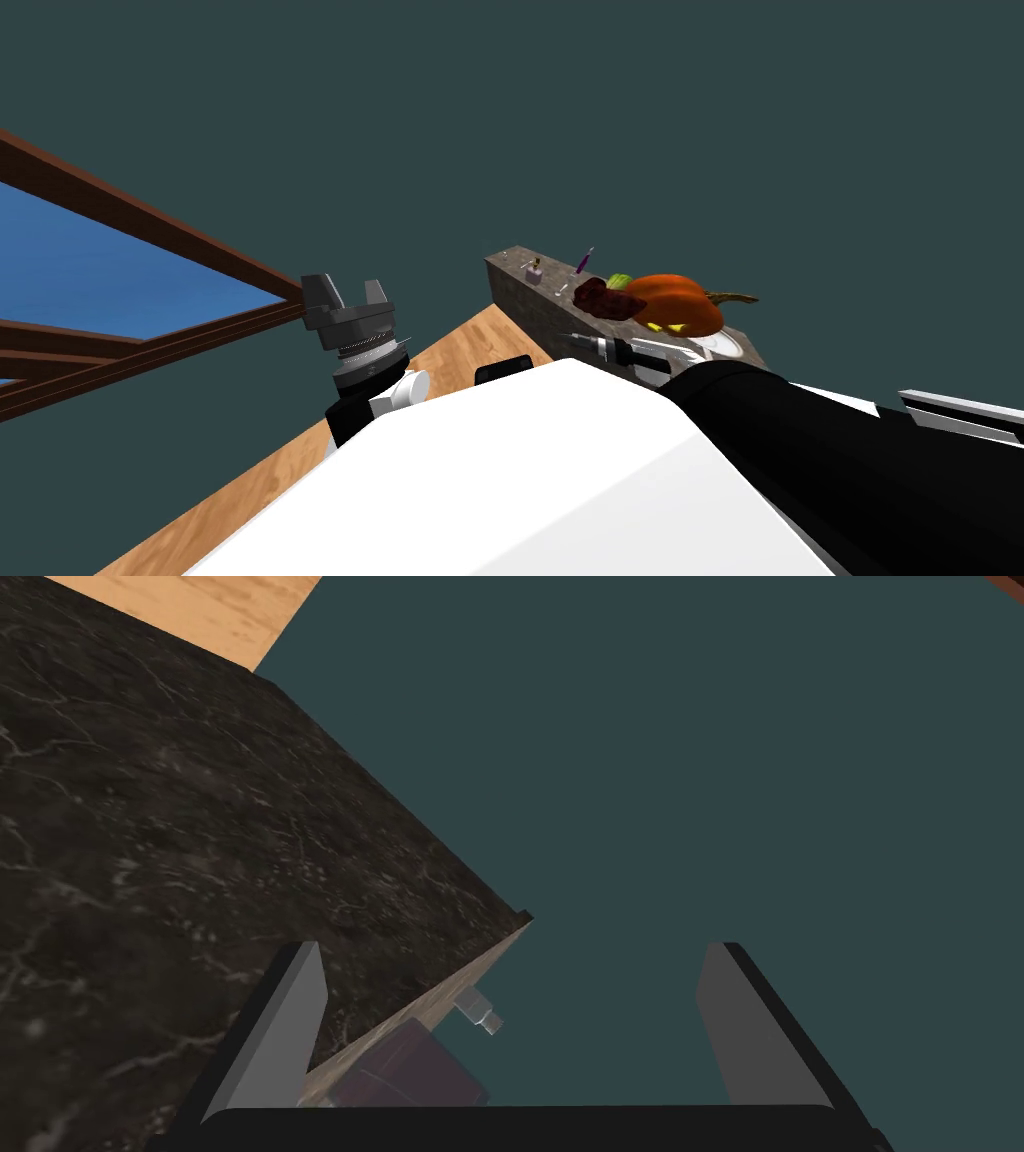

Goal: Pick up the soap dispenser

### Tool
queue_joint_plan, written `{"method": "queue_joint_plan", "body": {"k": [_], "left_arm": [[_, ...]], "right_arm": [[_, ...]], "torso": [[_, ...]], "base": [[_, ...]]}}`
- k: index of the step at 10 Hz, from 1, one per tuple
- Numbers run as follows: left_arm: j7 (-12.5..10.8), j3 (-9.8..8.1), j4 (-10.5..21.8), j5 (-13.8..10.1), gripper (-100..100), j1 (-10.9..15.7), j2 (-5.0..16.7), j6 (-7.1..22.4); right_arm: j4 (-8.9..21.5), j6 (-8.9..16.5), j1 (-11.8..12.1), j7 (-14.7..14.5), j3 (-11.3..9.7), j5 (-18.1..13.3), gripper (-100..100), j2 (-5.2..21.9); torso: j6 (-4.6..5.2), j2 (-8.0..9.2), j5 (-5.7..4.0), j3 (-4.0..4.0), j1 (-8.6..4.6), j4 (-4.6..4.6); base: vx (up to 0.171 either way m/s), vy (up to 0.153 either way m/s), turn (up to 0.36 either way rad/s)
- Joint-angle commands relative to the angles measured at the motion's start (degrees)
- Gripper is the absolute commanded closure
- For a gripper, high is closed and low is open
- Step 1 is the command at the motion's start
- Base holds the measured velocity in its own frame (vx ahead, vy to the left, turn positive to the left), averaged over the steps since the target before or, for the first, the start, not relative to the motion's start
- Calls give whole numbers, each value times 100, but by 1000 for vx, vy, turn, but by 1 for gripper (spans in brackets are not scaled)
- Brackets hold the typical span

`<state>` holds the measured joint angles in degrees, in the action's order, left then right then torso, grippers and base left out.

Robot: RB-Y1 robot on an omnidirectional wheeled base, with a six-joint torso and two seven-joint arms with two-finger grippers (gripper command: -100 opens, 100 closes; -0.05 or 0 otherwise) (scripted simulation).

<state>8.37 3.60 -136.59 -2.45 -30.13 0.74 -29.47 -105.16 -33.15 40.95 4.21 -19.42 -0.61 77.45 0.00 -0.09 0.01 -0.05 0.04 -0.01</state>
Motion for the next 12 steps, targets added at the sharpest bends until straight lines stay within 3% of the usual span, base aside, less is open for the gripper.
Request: {"method": "queue_joint_plan", "body": {"k": [1, 12], "left_arm": [[0, 0, 0, 0, 0, 0, 0, 0], [0, 0, 0, 0, 0, 0, 0, 0]], "right_arm": [[-10, 31, 57, 29, -24, 9, -100, 286], [643, -86, 318, 222, -444, -17, -100, 2221]], "torso": [[0, 0, 0, 0, 0, 0], [-2, -18, 0, -10, 1, -4]], "base": [[21, 19, 39], [43, 19, 57]]}}
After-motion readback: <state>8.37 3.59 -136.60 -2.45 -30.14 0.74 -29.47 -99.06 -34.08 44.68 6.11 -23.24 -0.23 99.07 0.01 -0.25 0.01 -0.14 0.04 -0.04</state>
